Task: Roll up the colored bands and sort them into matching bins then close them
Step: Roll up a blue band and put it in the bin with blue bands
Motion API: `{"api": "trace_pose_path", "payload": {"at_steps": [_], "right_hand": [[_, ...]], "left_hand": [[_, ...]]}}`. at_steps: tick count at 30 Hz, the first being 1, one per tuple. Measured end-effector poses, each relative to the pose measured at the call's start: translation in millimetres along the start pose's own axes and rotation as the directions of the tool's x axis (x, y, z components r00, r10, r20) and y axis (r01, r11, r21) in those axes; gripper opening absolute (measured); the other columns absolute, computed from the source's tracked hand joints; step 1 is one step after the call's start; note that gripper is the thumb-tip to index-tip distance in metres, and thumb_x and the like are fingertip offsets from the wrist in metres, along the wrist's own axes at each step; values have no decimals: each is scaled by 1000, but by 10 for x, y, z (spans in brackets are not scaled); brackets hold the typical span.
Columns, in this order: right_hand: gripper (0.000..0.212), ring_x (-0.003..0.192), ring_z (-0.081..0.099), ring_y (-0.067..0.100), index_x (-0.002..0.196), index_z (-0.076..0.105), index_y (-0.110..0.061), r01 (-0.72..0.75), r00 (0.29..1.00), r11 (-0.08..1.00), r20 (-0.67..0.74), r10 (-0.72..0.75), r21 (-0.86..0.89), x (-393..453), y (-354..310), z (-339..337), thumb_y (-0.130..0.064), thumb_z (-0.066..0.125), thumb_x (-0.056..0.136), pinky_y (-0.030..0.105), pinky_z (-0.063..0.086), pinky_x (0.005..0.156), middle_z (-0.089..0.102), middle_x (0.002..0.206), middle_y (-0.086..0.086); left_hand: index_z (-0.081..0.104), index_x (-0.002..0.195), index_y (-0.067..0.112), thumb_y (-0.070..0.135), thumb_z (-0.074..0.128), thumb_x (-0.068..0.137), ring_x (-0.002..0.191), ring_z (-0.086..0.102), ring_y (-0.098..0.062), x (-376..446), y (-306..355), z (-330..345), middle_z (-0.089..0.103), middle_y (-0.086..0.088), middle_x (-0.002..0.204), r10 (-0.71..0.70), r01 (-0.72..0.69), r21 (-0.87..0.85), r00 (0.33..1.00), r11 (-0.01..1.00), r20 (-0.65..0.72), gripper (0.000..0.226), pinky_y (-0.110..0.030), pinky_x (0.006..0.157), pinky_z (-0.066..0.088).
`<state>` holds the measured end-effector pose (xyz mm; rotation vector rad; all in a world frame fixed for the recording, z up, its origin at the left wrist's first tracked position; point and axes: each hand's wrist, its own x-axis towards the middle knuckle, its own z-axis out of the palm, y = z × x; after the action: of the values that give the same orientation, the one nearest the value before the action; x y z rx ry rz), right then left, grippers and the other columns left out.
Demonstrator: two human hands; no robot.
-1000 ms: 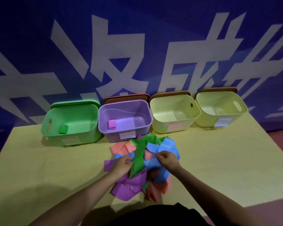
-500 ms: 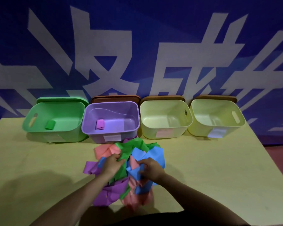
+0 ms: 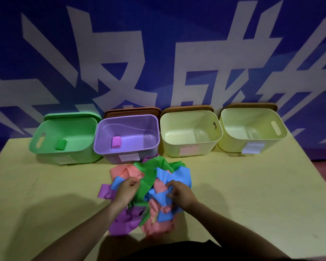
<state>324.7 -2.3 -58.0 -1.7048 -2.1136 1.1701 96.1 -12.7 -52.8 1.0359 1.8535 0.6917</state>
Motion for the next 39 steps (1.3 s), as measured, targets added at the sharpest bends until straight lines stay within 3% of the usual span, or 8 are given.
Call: {"api": "trace_pose_path", "payload": {"at_steps": [6, 12, 16, 20, 26, 30, 36, 39], "right_hand": [[26, 86, 62, 22, 105, 61, -18, -89, 991, 996, -95, 90, 14, -92, 33, 19, -19, 67, 80, 27, 38, 68, 62, 86, 3], [22, 86, 60, 27, 92, 68, -16, 1, 994, 997, -107, -10, -83, -60, -6, -117, -34, 64, 80, 32, 40, 71, 56, 83, 4], [30, 72, 59, 15, 80, 73, -20, 195, 946, 981, -266, -185, 10, -44, -30, -202, -46, 59, 77, 34, 47, 66, 60, 74, 2], [37, 79, 50, 3, 85, 76, -17, 219, 917, 973, -357, -179, 76, -60, -248, -369, -48, 58, 76, 11, 37, 68, 48, 81, -13], [11, 88, 52, 6, 76, 61, -25, 225, 932, 964, -319, -170, 144, -94, -523, -622, -35, 59, 80, 15, 38, 77, 54, 89, -7], [22, 63, 48, -3, 73, 54, -25, 200, 928, 899, -370, -46, 390, -154, -675, -795, -9, 59, 87, 22, 38, 64, 55, 70, -10], [21, 59, 46, -1, 75, 55, -10, 317, 901, 745, -431, -45, 587, -359, -1035, -1131, 5, 55, 90, 13, 38, 60, 51, 68, -3], [16, 68, 49, 7, 76, 58, -9, 388, 868, 717, -491, -73, 579, -465, -1238, -1279, 0, 59, 90, 17, 40, 64, 56, 74, 1]], "left_hand": [[55, 77, 10, 2, 52, 93, 63, 46, -16, -19, 34, -33, 51, -7, 68, -42, 40, -53, 999, 998, -33, 18, -29, 58, 42], [48, 68, 15, 13, 53, 90, 68, 44, -22, 45, -10, -182, 48, -9, 66, 2, 0, 16, 988, 1000, -151, 24, -40, 66, 39], [43, 61, 15, 5, 52, 91, 68, 43, -21, 97, -34, -244, 41, -6, 60, -29, 35, 78, 996, 996, -81, 33, -38, 63, 36], [47, 64, 13, 3, 49, 92, 73, 47, -20, 91, -46, -264, 46, -6, 64, -85, 77, 128, 995, 989, 56, 30, -34, 64, 41], [51, 63, 16, 13, 50, 86, 70, 49, -22, 13, 31, -354, 50, -6, 63, -28, 5, 238, 995, 971, 94, 23, -31, 65, 36], [60, 113, 14, 22, 55, 90, 103, 59, -34, -79, 236, -407, 60, -14, 109, 109, -105, 487, 994, 867, 20, 25, -33, 83, 42], [52, 131, 15, 21, 51, 97, 115, 53, -13, -558, 1004, -239, 53, -1, 125, 475, -476, 32, 879, 879, 44, 34, -30, 99, 43], [55, 121, 19, 20, 52, 97, 110, 55, -6, -828, 1288, -101, 57, 2, 119, 492, -487, -193, 870, 852, -27, 24, -23, 94, 43]]}}
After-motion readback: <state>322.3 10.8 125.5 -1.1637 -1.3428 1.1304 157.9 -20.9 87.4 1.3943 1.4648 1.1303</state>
